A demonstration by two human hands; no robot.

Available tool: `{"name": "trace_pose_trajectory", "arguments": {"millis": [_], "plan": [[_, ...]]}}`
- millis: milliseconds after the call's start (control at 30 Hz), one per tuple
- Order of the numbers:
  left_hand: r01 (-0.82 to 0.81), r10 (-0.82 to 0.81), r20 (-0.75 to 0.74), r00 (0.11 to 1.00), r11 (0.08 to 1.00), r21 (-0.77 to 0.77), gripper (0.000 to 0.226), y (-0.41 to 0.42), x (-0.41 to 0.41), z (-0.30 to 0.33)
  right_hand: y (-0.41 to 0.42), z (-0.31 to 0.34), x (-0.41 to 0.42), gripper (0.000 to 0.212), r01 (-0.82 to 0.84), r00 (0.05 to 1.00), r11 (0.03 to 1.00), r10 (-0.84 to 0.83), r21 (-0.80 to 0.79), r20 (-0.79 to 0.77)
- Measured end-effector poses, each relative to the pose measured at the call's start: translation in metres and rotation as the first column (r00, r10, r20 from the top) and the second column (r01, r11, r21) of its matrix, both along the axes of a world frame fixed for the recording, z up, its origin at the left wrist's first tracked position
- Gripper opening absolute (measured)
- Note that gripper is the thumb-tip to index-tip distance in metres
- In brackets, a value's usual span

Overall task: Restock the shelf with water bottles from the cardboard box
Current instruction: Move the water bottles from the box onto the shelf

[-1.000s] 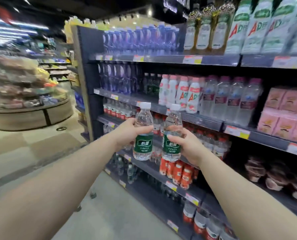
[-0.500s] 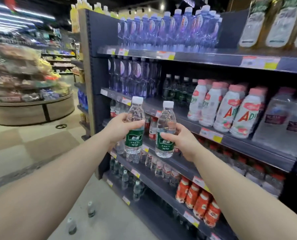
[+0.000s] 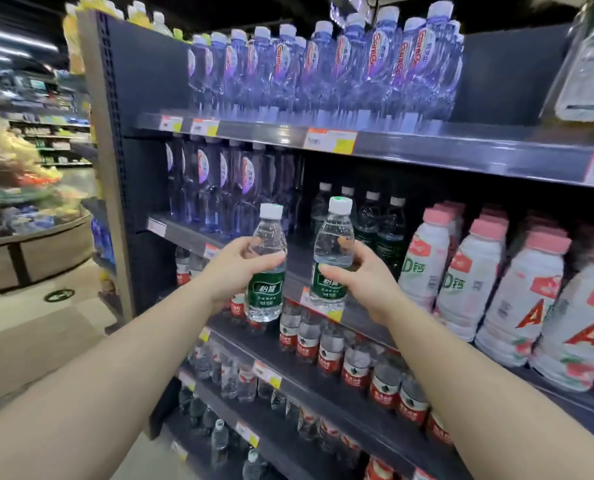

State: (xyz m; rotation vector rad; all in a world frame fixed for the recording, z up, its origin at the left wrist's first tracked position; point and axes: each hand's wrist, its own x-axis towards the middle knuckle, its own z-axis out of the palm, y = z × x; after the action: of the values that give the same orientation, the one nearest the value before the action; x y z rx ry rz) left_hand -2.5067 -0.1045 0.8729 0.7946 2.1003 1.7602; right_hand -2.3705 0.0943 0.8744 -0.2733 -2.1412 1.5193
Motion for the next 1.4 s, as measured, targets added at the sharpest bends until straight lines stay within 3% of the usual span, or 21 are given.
{"name": "trace_pose_trajectory", "arguments": {"millis": [100, 300, 433, 567, 667, 833, 1000, 1400], "plan": [[0.052, -0.052, 0.008, 0.999, 0.998, 0.018, 0.077, 0.017, -0.046, -0.002, 0.010, -0.003, -0.036, 0.049, 0.096, 0.995, 0.995, -0.095, 0.011, -0.022], [0.219, -0.219, -0.048, 0.974, 0.976, -0.006, 0.090, 0.031, -0.138, 0.007, 0.007, -0.006, -0.115, 0.086, 0.341, 0.939, 0.939, -0.342, -0.045, -0.029], [0.295, -0.294, -0.029, 0.955, 0.955, 0.033, 0.068, 0.038, -0.188, 0.013, 0.005, -0.010, -0.157, 0.086, 0.454, 0.891, 0.889, -0.455, -0.056, 0.003], [0.363, -0.363, -0.048, 0.931, 0.932, 0.009, 0.089, 0.046, -0.224, 0.008, 0.004, -0.018, -0.185, 0.084, 0.525, 0.850, 0.851, -0.524, -0.013, 0.053], [0.391, -0.391, -0.041, 0.919, 0.920, -0.017, 0.093, 0.051, -0.236, 0.004, 0.007, -0.018, -0.195, 0.081, 0.558, 0.827, 0.830, -0.556, 0.007, 0.078], [0.378, -0.377, -0.043, 0.925, 0.926, 0.010, 0.071, 0.059, -0.243, 0.000, 0.015, -0.021, -0.200, 0.081, 0.565, 0.817, 0.824, -0.565, 0.029, 0.114], [0.405, -0.404, -0.047, 0.914, 0.914, 0.010, 0.067, 0.067, -0.245, 0.003, 0.027, -0.025, -0.197, 0.079, 0.526, 0.733, 0.802, -0.596, 0.283, 0.327], [0.430, -0.429, -0.039, 0.903, 0.902, 0.030, 0.074, 0.074, -0.253, 0.003, 0.050, -0.037, -0.222, 0.079, 0.545, 0.761, 0.812, -0.583, 0.208, 0.283]]}}
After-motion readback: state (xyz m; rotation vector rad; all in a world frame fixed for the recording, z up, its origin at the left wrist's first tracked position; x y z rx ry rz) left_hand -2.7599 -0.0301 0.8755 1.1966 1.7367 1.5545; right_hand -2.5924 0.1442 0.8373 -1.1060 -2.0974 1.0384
